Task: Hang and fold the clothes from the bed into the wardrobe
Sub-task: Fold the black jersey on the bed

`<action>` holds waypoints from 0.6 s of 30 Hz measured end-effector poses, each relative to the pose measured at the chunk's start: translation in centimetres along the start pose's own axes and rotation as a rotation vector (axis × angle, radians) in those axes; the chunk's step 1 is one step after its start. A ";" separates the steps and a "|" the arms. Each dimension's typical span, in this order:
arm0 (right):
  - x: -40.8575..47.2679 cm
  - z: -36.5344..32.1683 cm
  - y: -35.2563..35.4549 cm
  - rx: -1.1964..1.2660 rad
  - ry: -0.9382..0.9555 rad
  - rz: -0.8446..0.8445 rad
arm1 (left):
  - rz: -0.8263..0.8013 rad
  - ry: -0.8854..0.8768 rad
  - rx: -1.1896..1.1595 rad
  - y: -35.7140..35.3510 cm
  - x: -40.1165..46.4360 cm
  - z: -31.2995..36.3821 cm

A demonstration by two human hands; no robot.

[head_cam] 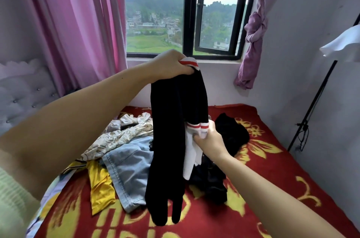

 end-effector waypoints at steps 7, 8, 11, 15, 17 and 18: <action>1.0 1.8 -0.9 -0.081 -0.063 0.037 | 0.009 0.101 -0.236 0.5 -0.5 -0.5; 1.0 1.7 -0.5 -0.105 -0.059 0.045 | 0.010 0.114 -0.232 0.3 -0.4 -0.9; 1.1 1.7 2.0 -0.196 -0.014 0.116 | 0.002 0.142 -0.150 0.1 -0.4 -2.7; 1.6 3.0 8.3 -0.445 -0.021 0.225 | -0.119 0.164 -0.246 -0.2 -2.1 -6.6; 1.8 4.4 11.7 -0.559 -0.063 0.282 | -0.212 0.154 -0.311 -1.4 -2.9 -8.1; 1.9 5.1 12.9 -0.616 -0.080 0.298 | -0.253 0.147 -0.341 -2.3 -2.9 -8.4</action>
Point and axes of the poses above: each hand's wrist, its own x-axis towards the middle knuckle, its own y-axis out of the back of the hand, z = x × y, the point moved 4 cm from there along x, towards the middle knuckle, and after that the axes turned 15 degrees about -y, right-handed, at the moved point
